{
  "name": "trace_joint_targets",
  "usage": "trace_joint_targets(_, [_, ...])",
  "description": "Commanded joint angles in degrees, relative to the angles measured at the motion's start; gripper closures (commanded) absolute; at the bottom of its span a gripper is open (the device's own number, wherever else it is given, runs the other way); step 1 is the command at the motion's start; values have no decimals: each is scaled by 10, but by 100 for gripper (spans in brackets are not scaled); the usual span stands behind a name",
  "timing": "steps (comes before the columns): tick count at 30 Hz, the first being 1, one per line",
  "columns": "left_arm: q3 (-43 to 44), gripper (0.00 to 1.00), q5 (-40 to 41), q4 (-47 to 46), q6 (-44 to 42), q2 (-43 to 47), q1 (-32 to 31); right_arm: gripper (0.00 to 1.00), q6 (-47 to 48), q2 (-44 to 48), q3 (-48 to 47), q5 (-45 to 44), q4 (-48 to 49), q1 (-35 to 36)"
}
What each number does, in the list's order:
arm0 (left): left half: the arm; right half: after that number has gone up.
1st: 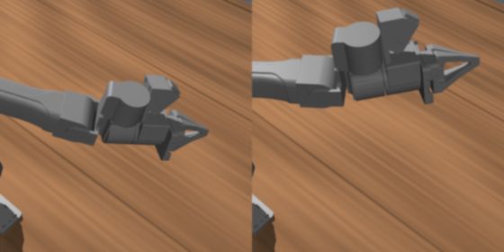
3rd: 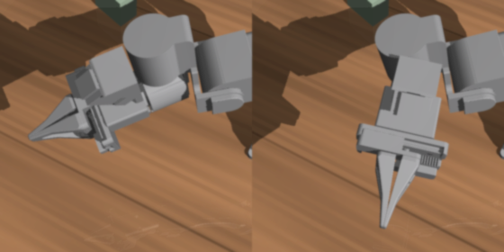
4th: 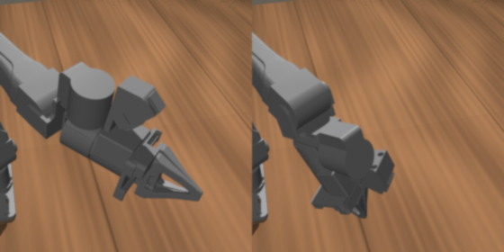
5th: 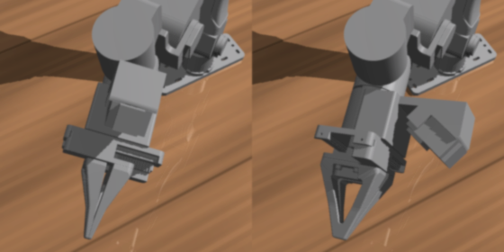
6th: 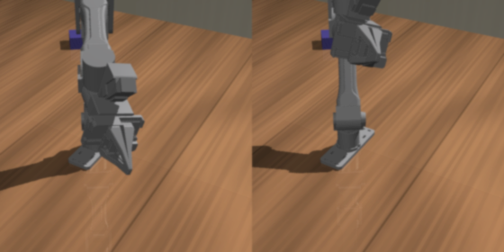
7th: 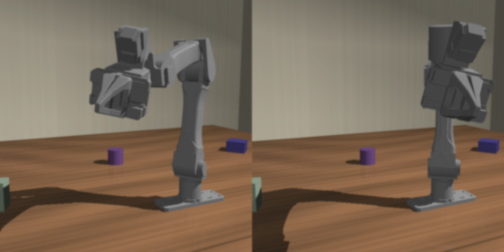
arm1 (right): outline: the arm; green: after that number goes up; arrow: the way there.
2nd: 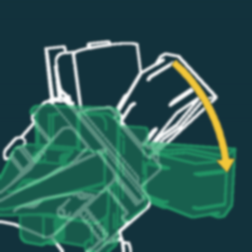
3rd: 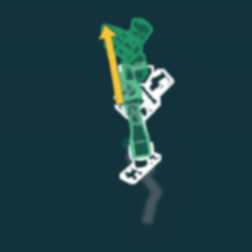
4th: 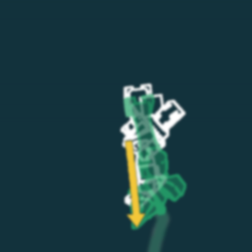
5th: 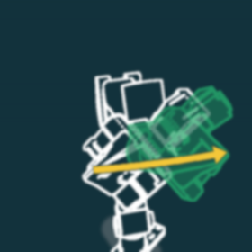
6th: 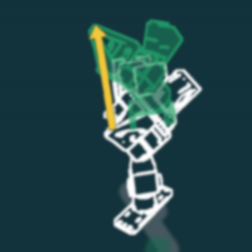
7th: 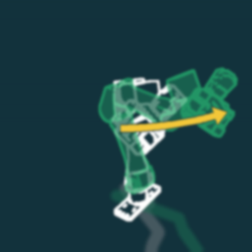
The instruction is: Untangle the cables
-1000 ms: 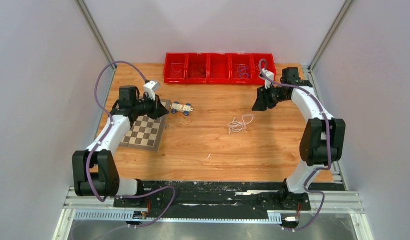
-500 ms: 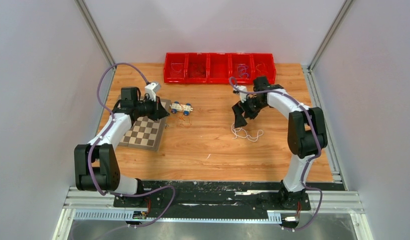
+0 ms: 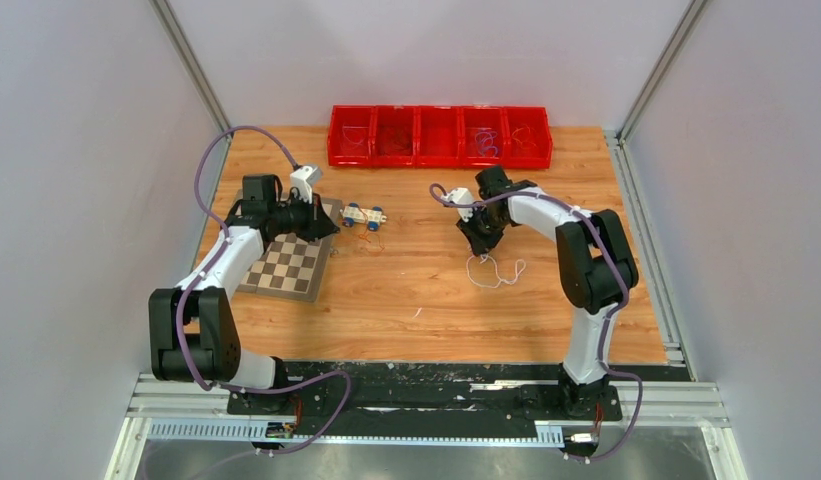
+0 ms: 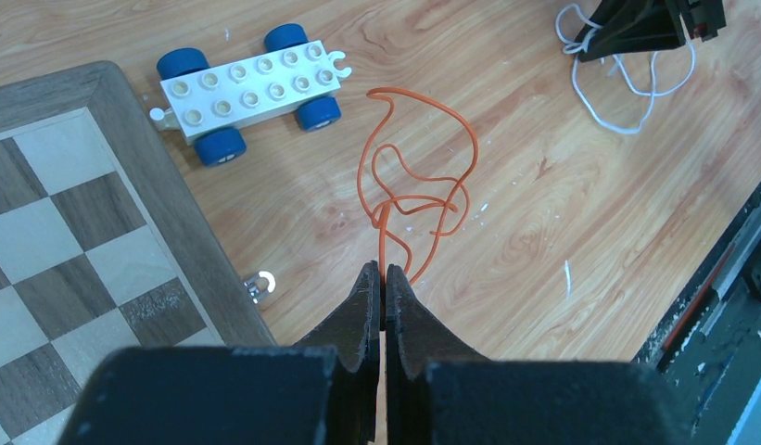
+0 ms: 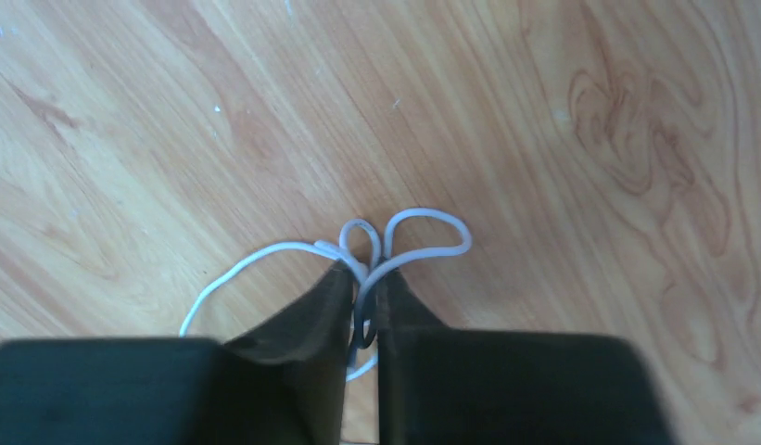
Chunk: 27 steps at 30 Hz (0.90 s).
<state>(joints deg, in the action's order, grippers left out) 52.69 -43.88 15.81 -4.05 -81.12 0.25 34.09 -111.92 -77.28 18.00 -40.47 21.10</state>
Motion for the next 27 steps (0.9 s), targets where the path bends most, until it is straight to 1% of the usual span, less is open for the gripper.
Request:
trace_joint_targets(1, [13,100,-5,6,-13,10,0,99,-4,0,-22,-12,16,16])
trace_joint_targets(5, [20,100,-3,12,-15,6,0,100,-19,-21,-128,14,13,7])
trace_joint_targets(10, [35,100,-3,22,-20,-7,0,100,-71,-62,-317,82,15,-16])
trace_joint_targets(13, [43,100,-3,25,-19,-14,0,100,-99,-101,-434,81,32,-21])
trace_joint_targets(16, [52,100,-2,25,-18,-24,0,100,-133,-138,-526,69,80,-29])
trace_joint_targets(18, [59,100,0,28,-18,-31,0,100,-155,-154,-554,56,137,-35])
trace_joint_targets(22, [75,100,2,35,-18,-45,0,100,-151,-187,-591,10,228,-36])
trace_joint_targets(25, [83,100,4,37,-19,-57,0,100,-162,-211,-593,7,305,-44])
trace_joint_targets(27, [90,100,6,39,-18,-66,0,100,-171,-232,-602,10,336,-48])
